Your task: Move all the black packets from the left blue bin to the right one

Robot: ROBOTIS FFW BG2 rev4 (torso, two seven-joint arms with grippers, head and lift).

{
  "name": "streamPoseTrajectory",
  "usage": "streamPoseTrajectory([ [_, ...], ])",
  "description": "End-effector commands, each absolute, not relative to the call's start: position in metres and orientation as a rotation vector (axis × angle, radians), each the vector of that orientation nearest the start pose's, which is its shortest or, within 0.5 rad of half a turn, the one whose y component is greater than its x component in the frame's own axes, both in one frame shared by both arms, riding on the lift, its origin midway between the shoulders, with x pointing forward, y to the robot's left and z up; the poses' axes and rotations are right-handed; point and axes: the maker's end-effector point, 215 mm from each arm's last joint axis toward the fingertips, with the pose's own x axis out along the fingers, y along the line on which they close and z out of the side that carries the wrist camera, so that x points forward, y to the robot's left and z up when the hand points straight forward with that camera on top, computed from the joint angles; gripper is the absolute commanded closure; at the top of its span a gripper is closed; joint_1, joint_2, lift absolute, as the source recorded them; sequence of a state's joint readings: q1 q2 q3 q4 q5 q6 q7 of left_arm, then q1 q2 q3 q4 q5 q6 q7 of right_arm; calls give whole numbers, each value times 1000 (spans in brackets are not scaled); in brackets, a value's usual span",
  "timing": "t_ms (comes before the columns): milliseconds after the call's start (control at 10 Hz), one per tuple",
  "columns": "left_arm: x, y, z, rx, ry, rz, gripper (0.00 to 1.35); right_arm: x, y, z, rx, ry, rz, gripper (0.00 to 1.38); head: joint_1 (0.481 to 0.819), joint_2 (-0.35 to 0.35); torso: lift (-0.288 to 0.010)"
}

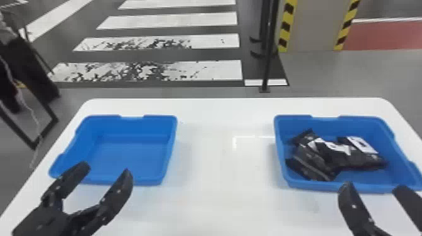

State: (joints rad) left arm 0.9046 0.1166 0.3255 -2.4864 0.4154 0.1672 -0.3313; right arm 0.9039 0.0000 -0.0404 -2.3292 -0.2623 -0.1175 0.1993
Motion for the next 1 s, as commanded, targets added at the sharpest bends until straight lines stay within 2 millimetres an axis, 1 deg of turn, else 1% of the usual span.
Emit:
streamPoseTrajectory([
  [0, 338, 269, -270, -117, 102, -241, 179, 335, -211, -295, 237, 1, 140, 136, 695, 98, -185],
  [900, 337, 268, -275, -127, 116, -243, 177, 335, -211, -299, 254, 11, 140, 136, 695, 100, -185],
])
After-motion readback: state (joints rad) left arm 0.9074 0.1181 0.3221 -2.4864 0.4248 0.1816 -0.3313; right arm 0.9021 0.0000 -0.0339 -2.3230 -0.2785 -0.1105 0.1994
